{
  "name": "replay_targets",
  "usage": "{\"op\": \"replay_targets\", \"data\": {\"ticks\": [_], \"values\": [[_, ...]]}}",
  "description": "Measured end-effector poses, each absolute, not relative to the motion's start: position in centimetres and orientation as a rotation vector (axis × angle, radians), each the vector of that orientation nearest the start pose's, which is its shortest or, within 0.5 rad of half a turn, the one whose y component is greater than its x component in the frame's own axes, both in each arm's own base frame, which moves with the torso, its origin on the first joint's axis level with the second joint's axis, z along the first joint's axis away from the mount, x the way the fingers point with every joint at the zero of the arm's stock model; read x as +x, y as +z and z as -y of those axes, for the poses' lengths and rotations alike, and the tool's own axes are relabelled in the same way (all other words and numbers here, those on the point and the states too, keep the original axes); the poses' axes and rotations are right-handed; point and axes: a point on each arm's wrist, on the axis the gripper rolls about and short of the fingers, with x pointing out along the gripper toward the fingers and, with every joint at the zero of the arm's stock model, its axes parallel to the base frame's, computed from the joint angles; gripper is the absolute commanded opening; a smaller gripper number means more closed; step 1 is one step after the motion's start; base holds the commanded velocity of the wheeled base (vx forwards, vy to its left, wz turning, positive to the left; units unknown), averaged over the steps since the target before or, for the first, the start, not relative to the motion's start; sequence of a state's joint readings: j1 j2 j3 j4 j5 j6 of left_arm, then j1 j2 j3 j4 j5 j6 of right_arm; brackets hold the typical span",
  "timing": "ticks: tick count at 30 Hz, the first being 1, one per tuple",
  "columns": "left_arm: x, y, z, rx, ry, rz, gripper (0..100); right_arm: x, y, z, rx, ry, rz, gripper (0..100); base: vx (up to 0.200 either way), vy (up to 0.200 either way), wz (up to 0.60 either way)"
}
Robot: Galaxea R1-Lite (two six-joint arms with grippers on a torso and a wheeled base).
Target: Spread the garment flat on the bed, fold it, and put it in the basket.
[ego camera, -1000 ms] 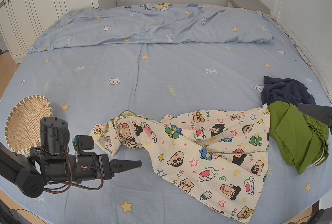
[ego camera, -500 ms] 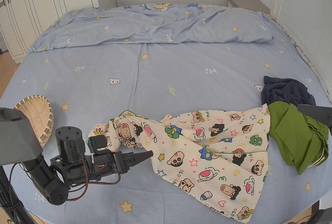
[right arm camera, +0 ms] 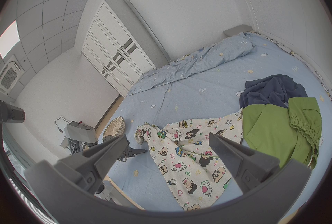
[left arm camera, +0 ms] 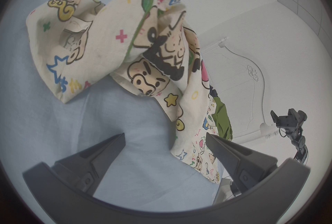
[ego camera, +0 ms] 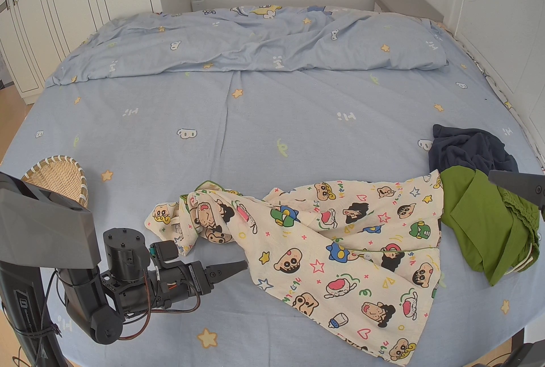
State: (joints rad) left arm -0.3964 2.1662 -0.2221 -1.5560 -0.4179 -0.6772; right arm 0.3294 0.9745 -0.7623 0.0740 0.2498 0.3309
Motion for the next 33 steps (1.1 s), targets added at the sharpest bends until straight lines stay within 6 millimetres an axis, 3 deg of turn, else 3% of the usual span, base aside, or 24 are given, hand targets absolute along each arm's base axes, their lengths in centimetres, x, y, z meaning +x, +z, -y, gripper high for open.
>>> {"op": "replay_targets", "data": {"ticks": [9, 33], "values": [[26.2, 2.3, 9.8, -0.661, -0.529, -0.576, 100, 10.8, 25.7, -4.3, 0.308, 0.522, -0.382, 100, 0.000, 0.000, 0.00], [29.3, 2.8, 10.7, -0.707, -0.524, -0.481, 100, 10.8, 25.7, -4.3, 0.308, 0.521, -0.380, 100, 0.000, 0.000, 0.00]]}}
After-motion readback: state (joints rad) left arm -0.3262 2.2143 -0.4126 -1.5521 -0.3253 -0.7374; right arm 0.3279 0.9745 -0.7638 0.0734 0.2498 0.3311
